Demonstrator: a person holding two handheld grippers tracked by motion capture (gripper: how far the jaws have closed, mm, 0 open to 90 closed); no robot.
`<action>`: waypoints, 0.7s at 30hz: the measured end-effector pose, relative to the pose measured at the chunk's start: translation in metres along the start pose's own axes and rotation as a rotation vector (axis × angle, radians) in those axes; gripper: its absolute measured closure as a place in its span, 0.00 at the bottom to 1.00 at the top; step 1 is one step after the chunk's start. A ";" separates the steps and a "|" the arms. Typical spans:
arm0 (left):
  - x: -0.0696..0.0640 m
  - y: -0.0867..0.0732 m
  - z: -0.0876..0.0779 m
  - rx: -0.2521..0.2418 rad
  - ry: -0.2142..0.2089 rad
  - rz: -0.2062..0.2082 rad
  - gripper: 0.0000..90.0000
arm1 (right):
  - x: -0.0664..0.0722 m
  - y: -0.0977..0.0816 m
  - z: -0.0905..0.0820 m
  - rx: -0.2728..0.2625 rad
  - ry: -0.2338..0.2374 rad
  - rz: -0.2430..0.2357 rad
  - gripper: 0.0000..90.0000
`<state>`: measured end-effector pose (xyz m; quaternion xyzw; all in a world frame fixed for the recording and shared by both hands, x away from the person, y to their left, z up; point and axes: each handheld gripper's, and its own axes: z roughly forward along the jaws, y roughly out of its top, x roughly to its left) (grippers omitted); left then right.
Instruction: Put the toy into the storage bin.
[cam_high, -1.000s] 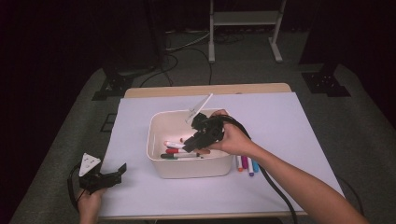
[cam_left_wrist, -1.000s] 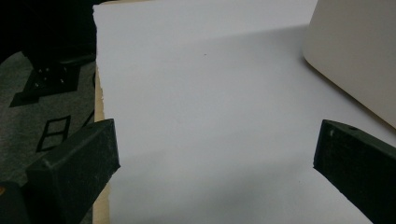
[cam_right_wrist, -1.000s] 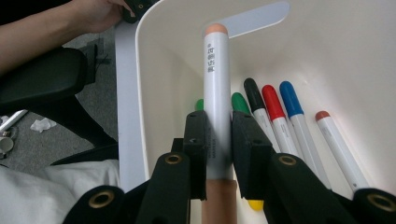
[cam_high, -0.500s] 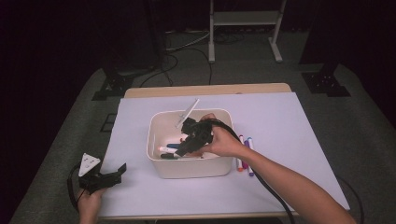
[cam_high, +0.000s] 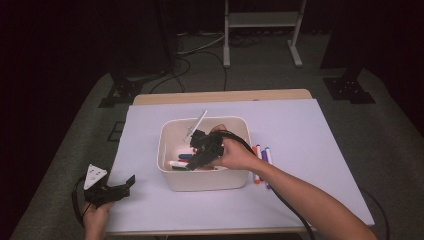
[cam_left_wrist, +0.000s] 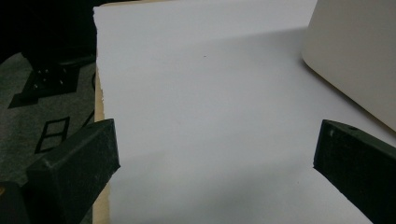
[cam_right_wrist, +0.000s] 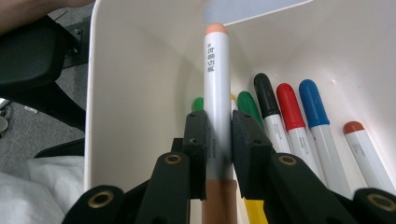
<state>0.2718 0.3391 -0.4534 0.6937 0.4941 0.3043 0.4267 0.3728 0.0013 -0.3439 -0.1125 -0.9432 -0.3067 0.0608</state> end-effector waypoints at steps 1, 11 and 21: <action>0.000 0.000 0.000 0.000 0.000 0.000 0.00 | 0.000 0.000 0.000 0.002 0.003 0.000 0.83; 0.000 0.000 0.000 -0.002 0.000 -0.004 0.00 | 0.000 -0.005 -0.015 -0.023 -0.031 0.013 0.70; 0.000 0.000 0.000 0.000 0.004 0.007 0.00 | -0.001 -0.024 -0.065 -0.111 -0.087 0.065 0.59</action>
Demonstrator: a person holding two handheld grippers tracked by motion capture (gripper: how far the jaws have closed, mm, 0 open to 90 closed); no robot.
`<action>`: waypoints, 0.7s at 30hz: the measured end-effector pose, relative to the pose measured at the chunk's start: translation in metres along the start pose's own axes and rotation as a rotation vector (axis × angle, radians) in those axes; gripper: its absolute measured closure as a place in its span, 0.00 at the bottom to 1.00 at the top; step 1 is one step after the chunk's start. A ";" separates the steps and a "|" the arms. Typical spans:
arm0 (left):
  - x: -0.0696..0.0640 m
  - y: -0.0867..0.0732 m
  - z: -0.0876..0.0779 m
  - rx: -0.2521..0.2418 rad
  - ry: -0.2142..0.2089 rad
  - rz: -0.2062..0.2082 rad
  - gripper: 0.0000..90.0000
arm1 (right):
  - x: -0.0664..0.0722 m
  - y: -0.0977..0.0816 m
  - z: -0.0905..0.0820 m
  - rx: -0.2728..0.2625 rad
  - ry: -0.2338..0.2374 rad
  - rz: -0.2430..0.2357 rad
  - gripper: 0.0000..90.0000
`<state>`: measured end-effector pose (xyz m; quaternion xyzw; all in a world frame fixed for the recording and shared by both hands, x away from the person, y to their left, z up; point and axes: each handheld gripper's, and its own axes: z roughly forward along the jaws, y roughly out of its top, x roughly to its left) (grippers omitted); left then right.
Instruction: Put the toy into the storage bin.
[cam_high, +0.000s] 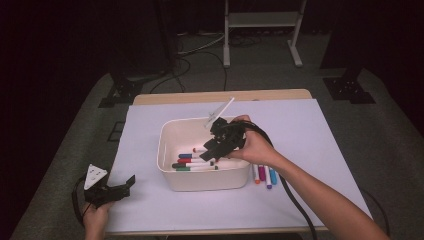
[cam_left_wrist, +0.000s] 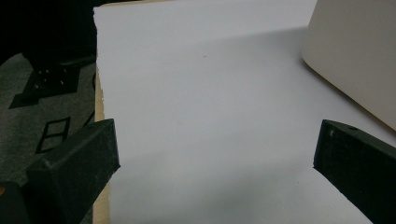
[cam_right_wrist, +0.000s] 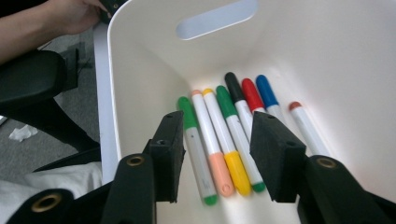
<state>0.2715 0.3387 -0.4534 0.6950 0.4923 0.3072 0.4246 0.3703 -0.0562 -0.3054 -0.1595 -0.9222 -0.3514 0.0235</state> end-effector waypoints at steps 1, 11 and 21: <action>0.000 0.000 0.000 0.000 0.001 0.000 0.00 | -0.001 -0.002 -0.005 -0.006 -0.006 0.005 0.58; -0.001 0.000 0.000 0.000 0.001 0.001 0.00 | -0.010 -0.029 -0.050 -0.058 -0.054 0.062 0.46; -0.001 0.000 0.000 -0.001 0.003 0.005 0.00 | -0.021 -0.063 -0.081 -0.099 -0.102 0.134 0.33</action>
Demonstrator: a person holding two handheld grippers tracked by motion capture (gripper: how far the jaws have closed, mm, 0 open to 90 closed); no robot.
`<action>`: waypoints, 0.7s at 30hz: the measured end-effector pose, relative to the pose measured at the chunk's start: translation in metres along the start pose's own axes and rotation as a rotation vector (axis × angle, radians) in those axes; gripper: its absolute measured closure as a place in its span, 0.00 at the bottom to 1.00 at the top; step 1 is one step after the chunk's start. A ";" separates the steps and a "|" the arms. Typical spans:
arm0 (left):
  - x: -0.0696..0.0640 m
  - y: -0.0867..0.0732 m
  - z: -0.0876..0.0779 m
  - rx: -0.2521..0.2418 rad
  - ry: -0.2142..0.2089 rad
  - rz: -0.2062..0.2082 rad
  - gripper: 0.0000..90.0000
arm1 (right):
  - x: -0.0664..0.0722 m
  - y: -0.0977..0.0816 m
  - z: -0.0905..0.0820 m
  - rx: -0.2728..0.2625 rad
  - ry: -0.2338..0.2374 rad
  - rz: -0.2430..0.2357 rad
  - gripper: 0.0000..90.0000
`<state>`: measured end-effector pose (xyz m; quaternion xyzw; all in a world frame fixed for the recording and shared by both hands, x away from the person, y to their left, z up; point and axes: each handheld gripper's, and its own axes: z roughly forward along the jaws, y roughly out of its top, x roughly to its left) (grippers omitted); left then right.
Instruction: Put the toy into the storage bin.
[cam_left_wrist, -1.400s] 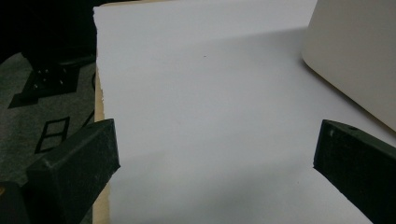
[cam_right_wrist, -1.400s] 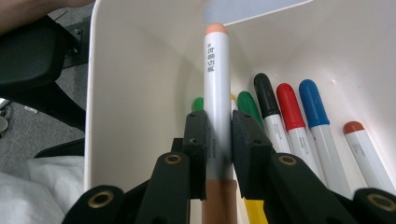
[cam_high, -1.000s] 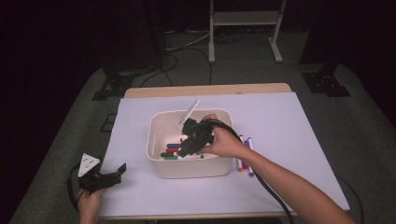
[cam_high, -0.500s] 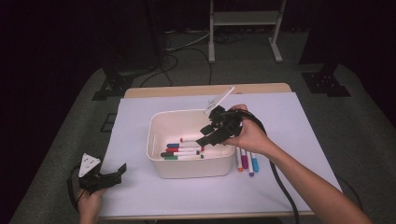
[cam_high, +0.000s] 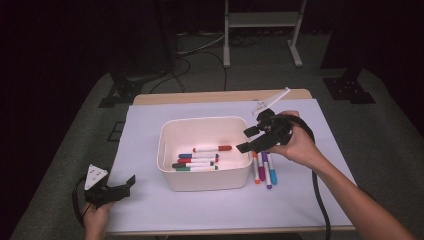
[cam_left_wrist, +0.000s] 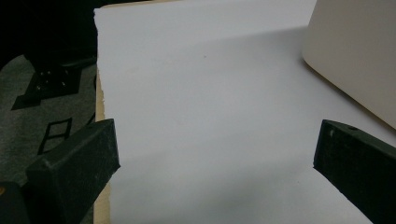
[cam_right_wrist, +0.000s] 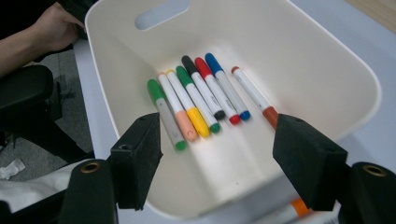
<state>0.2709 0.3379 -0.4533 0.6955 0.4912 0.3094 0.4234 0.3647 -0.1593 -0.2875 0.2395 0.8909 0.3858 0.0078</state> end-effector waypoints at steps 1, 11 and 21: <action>0.000 0.000 0.000 0.000 0.000 0.000 0.00 | -0.002 -0.003 -0.002 0.000 -0.009 0.005 0.31; 0.000 0.000 0.000 0.002 0.003 0.002 0.00 | -0.026 -0.051 -0.020 -0.020 -0.057 0.109 0.30; 0.000 0.000 0.000 0.003 0.005 0.005 0.00 | -0.047 -0.092 -0.007 0.021 -0.101 0.179 0.30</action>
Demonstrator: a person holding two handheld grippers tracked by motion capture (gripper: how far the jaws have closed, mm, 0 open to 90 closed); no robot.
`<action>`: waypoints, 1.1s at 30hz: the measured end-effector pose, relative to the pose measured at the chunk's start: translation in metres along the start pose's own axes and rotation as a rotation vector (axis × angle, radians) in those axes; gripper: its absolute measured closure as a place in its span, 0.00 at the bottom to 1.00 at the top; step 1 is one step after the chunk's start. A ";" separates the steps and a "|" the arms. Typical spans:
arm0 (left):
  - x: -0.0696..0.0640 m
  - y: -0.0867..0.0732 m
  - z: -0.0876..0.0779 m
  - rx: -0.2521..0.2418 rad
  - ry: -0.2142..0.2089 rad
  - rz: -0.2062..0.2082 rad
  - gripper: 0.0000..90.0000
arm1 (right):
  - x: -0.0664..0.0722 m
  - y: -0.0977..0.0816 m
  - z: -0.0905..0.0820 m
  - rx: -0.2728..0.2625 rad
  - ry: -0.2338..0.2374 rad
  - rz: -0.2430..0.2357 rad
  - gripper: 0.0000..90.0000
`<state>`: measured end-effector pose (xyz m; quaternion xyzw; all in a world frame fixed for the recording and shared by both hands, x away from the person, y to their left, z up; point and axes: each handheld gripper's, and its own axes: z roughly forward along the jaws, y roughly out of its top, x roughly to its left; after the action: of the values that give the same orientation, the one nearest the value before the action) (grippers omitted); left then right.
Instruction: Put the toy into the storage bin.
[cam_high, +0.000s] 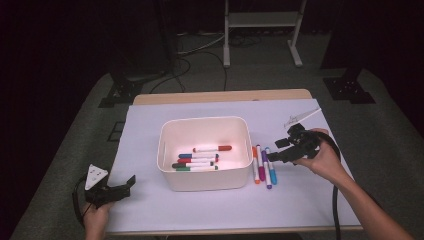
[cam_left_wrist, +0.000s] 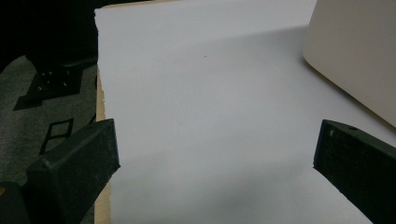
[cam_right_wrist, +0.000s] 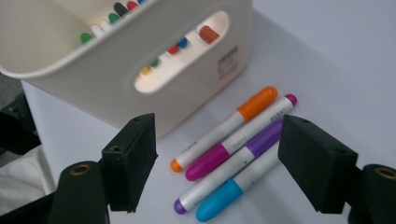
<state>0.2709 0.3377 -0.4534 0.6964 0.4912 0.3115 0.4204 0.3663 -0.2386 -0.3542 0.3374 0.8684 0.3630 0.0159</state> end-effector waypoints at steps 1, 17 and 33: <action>0.000 0.000 0.000 0.000 0.000 0.000 0.00 | -0.002 -0.003 0.003 0.001 0.001 0.008 0.30; 0.000 0.000 0.000 0.000 -0.002 -0.001 0.00 | -0.024 -0.032 0.044 0.074 -0.070 0.065 0.34; 0.000 0.000 0.000 -0.003 -0.002 0.000 0.00 | -0.036 -0.042 0.062 0.063 -0.155 0.118 0.45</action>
<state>0.2708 0.3379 -0.4534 0.6961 0.4903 0.3113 0.4220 0.3867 -0.2435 -0.4347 0.4154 0.8541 0.3087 0.0512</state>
